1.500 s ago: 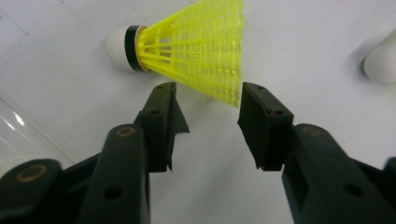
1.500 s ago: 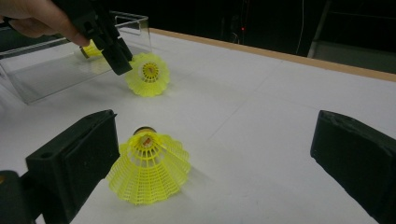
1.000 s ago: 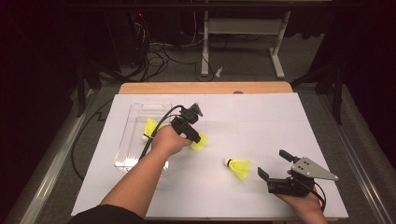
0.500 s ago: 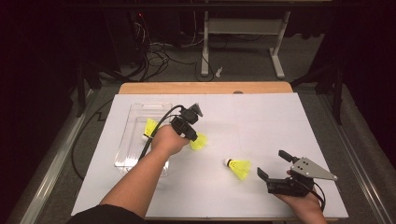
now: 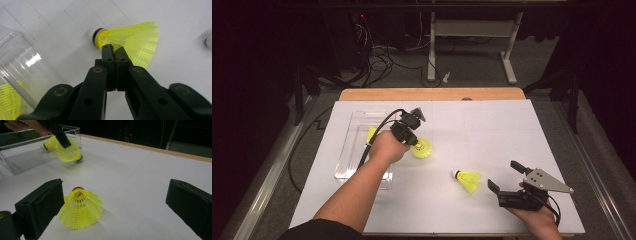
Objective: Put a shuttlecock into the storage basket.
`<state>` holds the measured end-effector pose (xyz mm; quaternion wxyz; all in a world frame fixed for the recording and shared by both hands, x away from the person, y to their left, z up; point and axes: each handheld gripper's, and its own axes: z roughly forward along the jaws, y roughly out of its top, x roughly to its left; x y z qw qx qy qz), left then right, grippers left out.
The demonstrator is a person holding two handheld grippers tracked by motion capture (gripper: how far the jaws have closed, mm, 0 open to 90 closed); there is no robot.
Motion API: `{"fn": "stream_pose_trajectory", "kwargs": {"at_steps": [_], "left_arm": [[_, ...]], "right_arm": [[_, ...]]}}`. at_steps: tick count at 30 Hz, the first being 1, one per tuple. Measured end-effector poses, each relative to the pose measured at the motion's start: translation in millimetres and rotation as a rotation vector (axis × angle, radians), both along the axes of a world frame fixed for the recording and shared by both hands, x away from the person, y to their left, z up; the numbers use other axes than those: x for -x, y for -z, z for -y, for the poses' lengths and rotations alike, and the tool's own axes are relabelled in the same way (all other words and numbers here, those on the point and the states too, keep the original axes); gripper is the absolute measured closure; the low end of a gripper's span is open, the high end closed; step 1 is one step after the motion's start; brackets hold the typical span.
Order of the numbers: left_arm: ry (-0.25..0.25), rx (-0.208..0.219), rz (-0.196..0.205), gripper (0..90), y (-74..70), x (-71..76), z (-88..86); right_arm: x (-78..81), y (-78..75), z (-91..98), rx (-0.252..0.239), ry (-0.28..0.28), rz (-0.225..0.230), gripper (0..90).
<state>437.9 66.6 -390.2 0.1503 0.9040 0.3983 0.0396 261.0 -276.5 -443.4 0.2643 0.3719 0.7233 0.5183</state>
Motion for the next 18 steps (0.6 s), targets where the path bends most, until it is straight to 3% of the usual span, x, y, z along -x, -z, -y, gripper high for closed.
{"fn": "stream_pose_trajectory", "kwargs": {"at_steps": [18], "left_arm": [[0.075,0.016,0.005,89.4,-21.6,19.6,3.7]], "right_arm": [[0.4,-0.8,-0.8,0.005,-0.004,0.006,2.0]]}}
